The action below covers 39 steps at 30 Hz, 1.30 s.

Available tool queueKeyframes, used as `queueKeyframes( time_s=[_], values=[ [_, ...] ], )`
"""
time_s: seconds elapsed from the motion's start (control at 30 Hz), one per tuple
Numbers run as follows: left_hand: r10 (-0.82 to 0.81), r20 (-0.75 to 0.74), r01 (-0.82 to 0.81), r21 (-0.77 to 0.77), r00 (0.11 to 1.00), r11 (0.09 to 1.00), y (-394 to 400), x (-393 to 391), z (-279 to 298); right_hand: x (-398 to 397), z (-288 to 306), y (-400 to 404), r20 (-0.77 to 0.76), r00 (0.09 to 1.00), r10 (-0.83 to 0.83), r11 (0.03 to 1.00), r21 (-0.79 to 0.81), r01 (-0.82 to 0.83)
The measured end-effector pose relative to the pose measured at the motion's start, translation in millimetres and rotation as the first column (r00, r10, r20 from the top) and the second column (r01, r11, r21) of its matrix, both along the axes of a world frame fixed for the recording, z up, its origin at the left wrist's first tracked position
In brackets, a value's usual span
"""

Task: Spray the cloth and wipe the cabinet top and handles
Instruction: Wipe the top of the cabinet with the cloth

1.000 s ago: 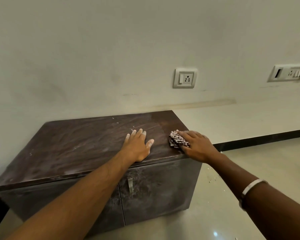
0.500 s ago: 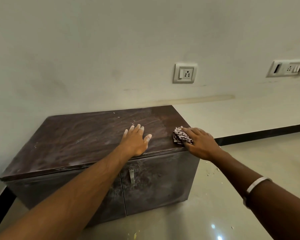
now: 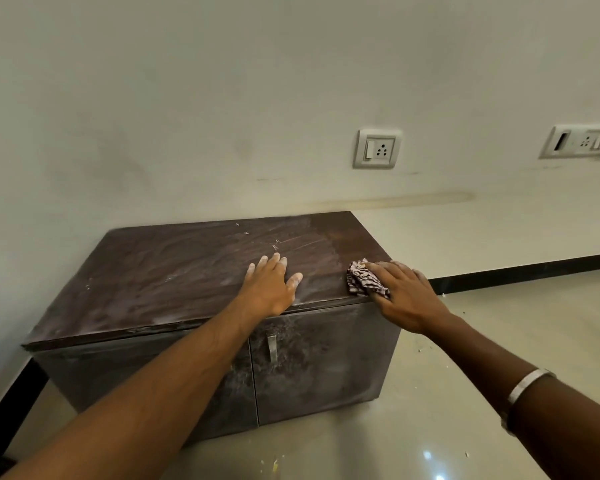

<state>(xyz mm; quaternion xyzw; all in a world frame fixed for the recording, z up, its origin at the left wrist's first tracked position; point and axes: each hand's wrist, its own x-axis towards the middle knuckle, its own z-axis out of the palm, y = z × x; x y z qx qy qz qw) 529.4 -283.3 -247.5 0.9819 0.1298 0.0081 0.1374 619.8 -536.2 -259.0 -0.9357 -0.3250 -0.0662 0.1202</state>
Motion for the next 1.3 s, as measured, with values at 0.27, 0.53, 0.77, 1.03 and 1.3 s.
queueKeyframes(
  time_s=[0.27, 0.53, 0.77, 1.03, 1.3],
  values=[
    [0.021, 0.008, -0.021, -0.02, 1.0, 1.0, 1.5, -7.7, 2.6, -17.3, 0.1, 41.9, -0.026, 0.999, 0.023, 1.0, 0.002, -0.023],
    [0.013, 0.01, -0.012, -0.031, 1.0, 0.999, 4.5, -8.1, 2.4, -4.7, 1.5, 3.0, -0.021, 1.0, 0.018, 1.0, 0.013, -0.017],
    [0.007, 0.021, -0.006, -0.03, 1.0, 1.0, 7.6, -5.5, 3.8, 39.7, 16.6, 6.7, -0.175, 0.978, -0.114, 0.993, -0.002, 0.115],
    [-0.011, 0.027, 0.012, -0.038, 1.0, 0.999, 8.5, 2.3, 3.7, 76.3, 19.9, 40.7, -0.172, 0.972, -0.161, 0.985, -0.087, 0.147],
    [-0.005, 0.014, 0.005, -0.039, 1.0, 0.999, 11.2, -3.9, 6.3, 48.3, 10.9, 38.5, -0.08, 0.984, -0.159, 0.984, -0.097, 0.151]
  ],
)
